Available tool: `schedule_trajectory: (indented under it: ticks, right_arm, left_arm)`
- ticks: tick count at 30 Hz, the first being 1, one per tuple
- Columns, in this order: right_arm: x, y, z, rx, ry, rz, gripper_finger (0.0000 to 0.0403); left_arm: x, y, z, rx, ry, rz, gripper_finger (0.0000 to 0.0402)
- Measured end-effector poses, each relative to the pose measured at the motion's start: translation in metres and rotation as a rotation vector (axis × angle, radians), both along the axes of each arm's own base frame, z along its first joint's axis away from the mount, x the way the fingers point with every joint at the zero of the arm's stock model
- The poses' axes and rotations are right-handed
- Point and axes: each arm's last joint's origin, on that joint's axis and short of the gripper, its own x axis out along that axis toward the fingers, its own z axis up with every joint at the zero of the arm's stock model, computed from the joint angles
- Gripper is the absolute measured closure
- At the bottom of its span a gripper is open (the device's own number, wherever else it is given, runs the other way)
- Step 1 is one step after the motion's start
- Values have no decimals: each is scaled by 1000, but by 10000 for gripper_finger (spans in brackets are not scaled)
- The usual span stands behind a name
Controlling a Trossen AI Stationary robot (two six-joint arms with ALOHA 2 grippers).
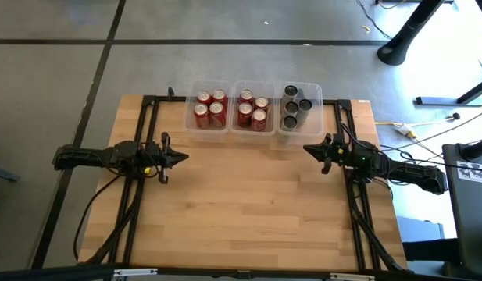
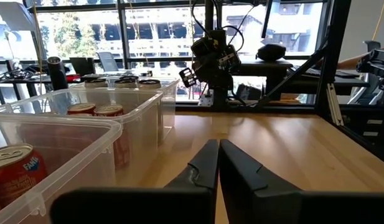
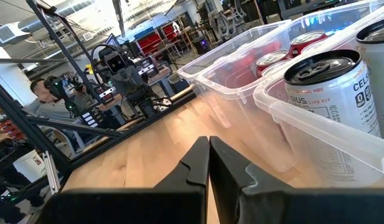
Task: Sort soda cans
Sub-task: Return to Home Position
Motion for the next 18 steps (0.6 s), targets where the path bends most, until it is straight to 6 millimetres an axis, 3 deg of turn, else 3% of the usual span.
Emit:
schedule_trajectory:
  ticks: [18]
  right_arm:
    - [0, 0, 0, 0, 0, 0, 391]
  left_arm:
    - [0, 0, 0, -1, 0, 0, 399]
